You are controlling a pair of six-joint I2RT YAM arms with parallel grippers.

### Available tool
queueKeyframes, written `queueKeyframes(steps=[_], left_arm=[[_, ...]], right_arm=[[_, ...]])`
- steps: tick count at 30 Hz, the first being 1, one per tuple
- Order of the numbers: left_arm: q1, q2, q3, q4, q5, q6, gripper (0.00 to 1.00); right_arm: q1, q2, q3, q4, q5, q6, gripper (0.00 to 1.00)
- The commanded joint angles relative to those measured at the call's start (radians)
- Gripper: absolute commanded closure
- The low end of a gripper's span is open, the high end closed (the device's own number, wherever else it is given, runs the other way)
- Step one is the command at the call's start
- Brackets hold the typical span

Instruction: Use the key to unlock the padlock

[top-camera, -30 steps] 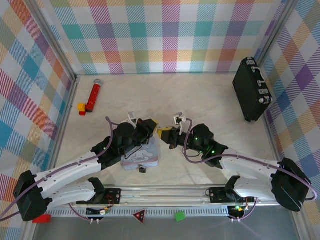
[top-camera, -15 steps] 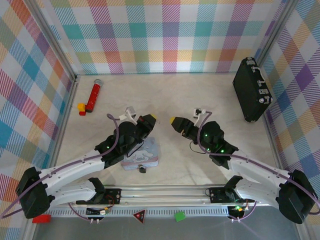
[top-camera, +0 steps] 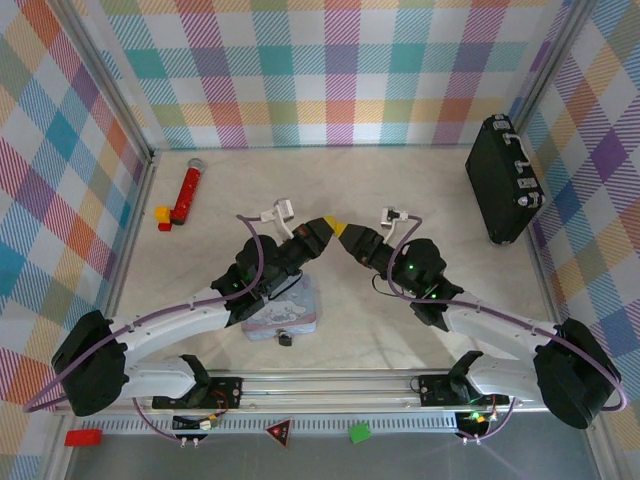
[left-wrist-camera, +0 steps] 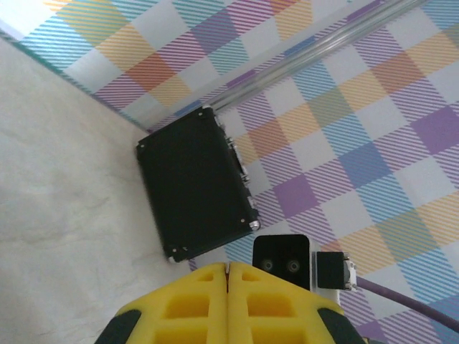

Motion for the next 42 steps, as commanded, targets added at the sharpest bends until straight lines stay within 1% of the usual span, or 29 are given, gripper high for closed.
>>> queueKeyframes(steps=[1, 6, 9, 12, 17, 22, 24, 26, 27, 28, 29, 31, 32, 33, 36, 39, 42], left_arm=[[-0.003, 0.014, 0.027, 0.074, 0.073, 0.004, 1.0], [-0.002, 0.012, 0.028, 0.085, 0.084, -0.013, 1.0], [-0.003, 0.011, 0.026, 0.091, 0.095, -0.02, 1.0], [-0.002, 0.015, 0.011, 0.111, 0.096, -0.032, 1.0], [-0.003, 0.021, -0.002, 0.129, 0.104, -0.042, 1.0], [-0.002, 0.014, -0.018, 0.141, 0.099, -0.038, 1.0], [-0.002, 0.006, -0.023, 0.125, 0.092, -0.026, 1.0], [-0.001, -0.005, -0.029, 0.097, 0.084, -0.014, 1.0], [0.002, -0.012, -0.03, 0.073, 0.082, -0.005, 0.98], [0.009, -0.021, -0.029, 0.038, 0.083, 0.01, 0.87], [0.019, -0.037, -0.017, -0.048, 0.08, 0.048, 0.74], [0.05, -0.089, 0.013, -0.275, 0.028, 0.121, 0.6], [0.083, -0.119, 0.008, -0.353, 0.013, 0.139, 0.52], [0.126, -0.147, -0.013, -0.37, 0.041, 0.144, 0.46], [0.232, -0.191, -0.065, -0.341, 0.177, 0.138, 0.35], [0.251, -0.189, -0.055, -0.341, 0.288, 0.196, 0.32], [0.249, -0.175, -0.071, -0.267, 0.384, 0.206, 0.31]], right_arm=[[0.012, -0.025, 0.011, 0.083, -0.095, -0.046, 0.51], [0.012, -0.018, 0.014, 0.108, -0.122, -0.05, 0.63], [0.012, -0.001, 0.015, 0.135, -0.137, -0.038, 0.65], [0.012, 0.014, 0.016, 0.165, -0.146, -0.027, 0.71], [0.012, 0.012, 0.02, 0.162, -0.148, -0.031, 0.82], [0.011, -0.003, 0.025, 0.119, -0.136, -0.043, 0.95], [0.011, -0.012, 0.032, 0.069, -0.124, -0.053, 0.99], [0.01, -0.023, 0.045, 0.006, -0.123, -0.075, 1.0], [0.009, -0.029, 0.052, -0.027, -0.126, -0.092, 1.0], [0.009, -0.037, 0.059, -0.067, -0.128, -0.113, 1.0], [0.009, -0.046, 0.071, -0.115, -0.132, -0.149, 1.0], [0.01, -0.065, 0.102, -0.277, -0.133, -0.264, 1.0], [0.009, -0.076, 0.114, -0.353, -0.115, -0.326, 1.0], [0.009, -0.083, 0.115, -0.395, -0.106, -0.382, 1.0], [0.009, -0.089, 0.116, -0.45, -0.158, -0.504, 1.0], [0.011, -0.081, 0.112, -0.41, -0.269, -0.559, 1.0], [0.022, -0.071, 0.121, -0.399, -0.311, -0.594, 1.0]])
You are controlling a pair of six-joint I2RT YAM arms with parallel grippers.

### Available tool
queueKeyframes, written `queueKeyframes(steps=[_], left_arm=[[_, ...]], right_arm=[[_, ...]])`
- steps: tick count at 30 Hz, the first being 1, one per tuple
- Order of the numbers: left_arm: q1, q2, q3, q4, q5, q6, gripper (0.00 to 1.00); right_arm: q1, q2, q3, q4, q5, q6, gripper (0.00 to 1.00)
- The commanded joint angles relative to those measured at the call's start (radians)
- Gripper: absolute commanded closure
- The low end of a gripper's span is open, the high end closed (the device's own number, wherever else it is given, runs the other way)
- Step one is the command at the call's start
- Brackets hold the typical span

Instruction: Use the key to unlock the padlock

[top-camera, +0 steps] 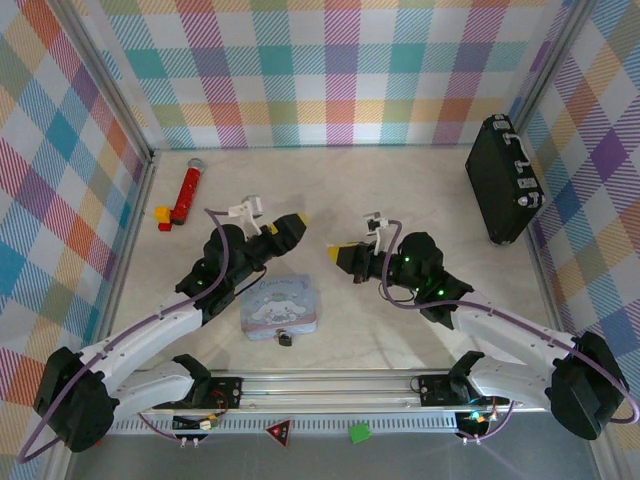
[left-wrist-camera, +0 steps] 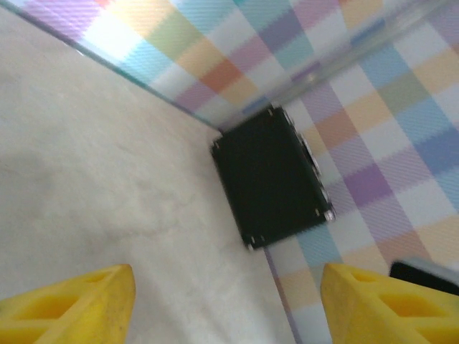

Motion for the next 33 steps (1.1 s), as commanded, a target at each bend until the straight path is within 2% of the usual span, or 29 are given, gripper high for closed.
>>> queueKeyframes(steps=[1, 7, 12, 17, 29, 33], left_arm=[[0.0, 0.009, -0.022, 0.052, 0.174, 0.056, 0.31], [0.0, 0.002, -0.02, 0.079, 0.275, 0.078, 0.36], [0.0, -0.021, -0.018, 0.047, 0.314, 0.1, 0.49], [0.0, -0.038, -0.023, 0.031, 0.344, 0.111, 0.6], [0.0, -0.035, 0.003, -0.027, 0.391, 0.134, 0.62], [0.0, -0.037, 0.003, -0.025, 0.402, 0.133, 0.71]], right_arm=[[0.018, 0.007, 0.039, -0.012, -0.099, -0.119, 1.0], [0.025, 0.031, 0.051, -0.025, -0.098, -0.136, 1.0], [0.025, 0.036, 0.06, -0.034, -0.034, -0.124, 1.0], [0.025, 0.055, 0.073, -0.019, -0.064, -0.115, 1.0], [0.024, 0.045, 0.074, -0.002, -0.052, -0.099, 1.0], [0.024, 0.059, 0.083, -0.005, -0.061, -0.097, 1.0]])
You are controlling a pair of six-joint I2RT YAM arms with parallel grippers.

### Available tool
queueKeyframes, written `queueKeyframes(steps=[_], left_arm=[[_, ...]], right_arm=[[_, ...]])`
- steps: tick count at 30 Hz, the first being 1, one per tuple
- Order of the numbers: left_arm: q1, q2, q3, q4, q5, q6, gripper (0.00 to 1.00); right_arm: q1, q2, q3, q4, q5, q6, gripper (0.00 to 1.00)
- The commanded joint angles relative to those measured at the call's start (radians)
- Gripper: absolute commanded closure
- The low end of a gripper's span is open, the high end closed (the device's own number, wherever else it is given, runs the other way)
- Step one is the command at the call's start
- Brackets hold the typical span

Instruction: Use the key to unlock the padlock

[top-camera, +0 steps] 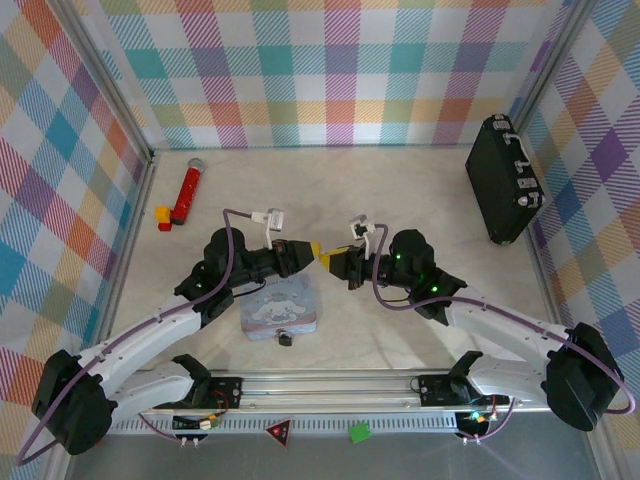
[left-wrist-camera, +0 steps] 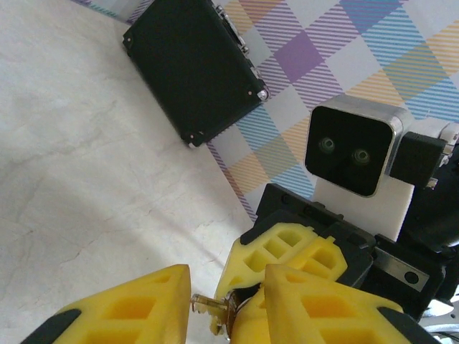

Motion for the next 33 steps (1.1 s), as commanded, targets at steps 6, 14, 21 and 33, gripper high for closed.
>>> queueKeyframes(steps=[6, 14, 21, 33], left_arm=[[0.0, -0.033, 0.017, -0.005, 0.015, 0.011, 0.81], [0.0, -0.047, -0.034, 0.09, -0.008, -0.043, 0.97], [-0.007, -0.036, -0.109, 0.238, -0.068, -0.152, 1.0], [-0.023, -0.046, -0.16, 0.27, -0.168, -0.252, 1.0]], right_arm=[[0.003, 0.008, 0.04, 0.036, -0.007, 0.027, 1.0], [-0.015, 0.001, 0.015, 0.108, -0.029, 0.139, 0.93], [-0.041, 0.052, -0.041, 0.403, -0.021, 0.407, 0.85], [-0.041, 0.111, -0.017, 0.444, -0.094, 0.427, 0.8]])
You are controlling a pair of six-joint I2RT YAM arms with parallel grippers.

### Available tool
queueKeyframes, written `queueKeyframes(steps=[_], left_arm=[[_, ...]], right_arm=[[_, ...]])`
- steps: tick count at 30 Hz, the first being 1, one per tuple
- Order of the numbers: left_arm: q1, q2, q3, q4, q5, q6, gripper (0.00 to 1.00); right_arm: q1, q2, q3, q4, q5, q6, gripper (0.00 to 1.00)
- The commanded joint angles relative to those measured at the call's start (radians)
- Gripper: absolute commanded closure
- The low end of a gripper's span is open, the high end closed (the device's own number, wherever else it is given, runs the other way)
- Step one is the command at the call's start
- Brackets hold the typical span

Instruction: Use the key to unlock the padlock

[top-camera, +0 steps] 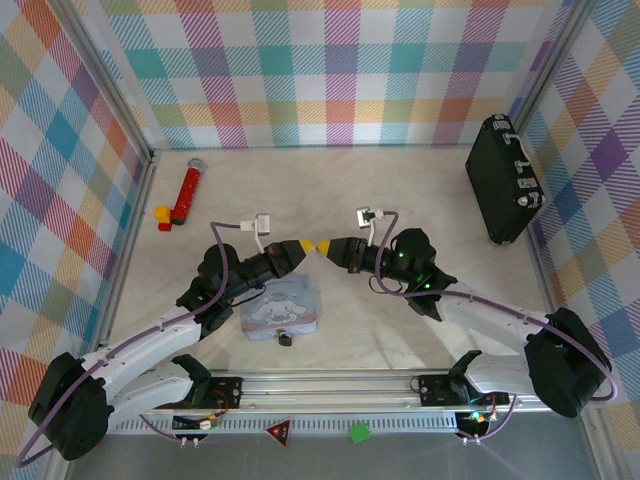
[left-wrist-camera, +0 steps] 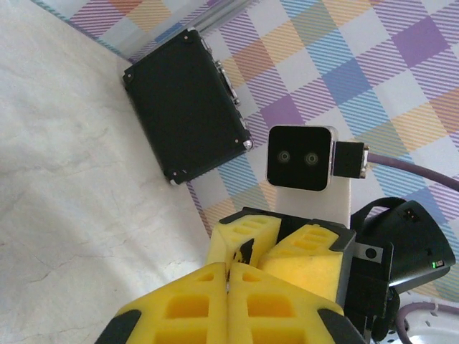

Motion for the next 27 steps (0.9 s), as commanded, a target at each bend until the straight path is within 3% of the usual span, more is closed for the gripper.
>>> queueKeyframes(steps=[1, 12, 23, 27], left_arm=[[-0.008, -0.008, -0.014, 0.021, -0.041, -0.021, 1.0], [-0.009, -0.003, 0.014, 0.032, -0.045, -0.017, 1.0], [-0.011, 0.012, 0.003, 0.081, -0.028, -0.04, 1.0], [-0.018, 0.025, -0.005, 0.098, -0.025, -0.044, 1.0]], right_arm=[[0.003, 0.015, 0.025, 0.121, -0.065, 0.032, 0.79], [0.01, 0.03, 0.039, 0.067, -0.126, -0.032, 0.7], [0.011, 0.038, 0.059, 0.086, -0.144, -0.043, 0.7], [0.011, 0.045, 0.077, 0.083, -0.156, -0.042, 0.75]])
